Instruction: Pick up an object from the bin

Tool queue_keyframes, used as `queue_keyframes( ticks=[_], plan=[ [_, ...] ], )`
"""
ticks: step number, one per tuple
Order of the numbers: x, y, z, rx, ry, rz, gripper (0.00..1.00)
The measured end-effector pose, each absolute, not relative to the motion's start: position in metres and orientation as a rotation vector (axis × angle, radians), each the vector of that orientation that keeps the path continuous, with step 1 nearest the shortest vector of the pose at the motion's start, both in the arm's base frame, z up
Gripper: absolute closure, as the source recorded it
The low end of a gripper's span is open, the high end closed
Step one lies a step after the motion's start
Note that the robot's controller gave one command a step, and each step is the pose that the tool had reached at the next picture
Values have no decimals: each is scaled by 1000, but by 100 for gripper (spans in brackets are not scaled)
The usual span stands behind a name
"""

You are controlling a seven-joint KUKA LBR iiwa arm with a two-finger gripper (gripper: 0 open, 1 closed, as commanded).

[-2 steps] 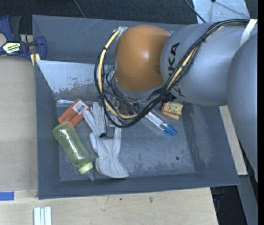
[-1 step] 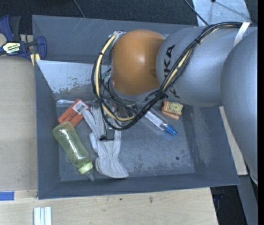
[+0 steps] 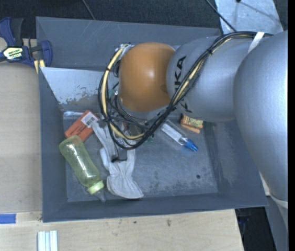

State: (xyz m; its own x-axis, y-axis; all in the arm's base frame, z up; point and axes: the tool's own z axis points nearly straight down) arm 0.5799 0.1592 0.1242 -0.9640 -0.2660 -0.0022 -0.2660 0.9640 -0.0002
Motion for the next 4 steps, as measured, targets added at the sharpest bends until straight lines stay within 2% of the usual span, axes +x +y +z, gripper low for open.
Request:
queue_keyframes(
  ticks=[1, 2, 3, 4],
  plan=[
    [582, 163, 112, -176, 3137, 0, 0],
    [570, 150, 102, -981, 2974, 1, 100],
    [570, 150, 102, -981, 2975, 1, 100],
    [545, 160, 302, -991, 2981, 1, 100]
  ],
)
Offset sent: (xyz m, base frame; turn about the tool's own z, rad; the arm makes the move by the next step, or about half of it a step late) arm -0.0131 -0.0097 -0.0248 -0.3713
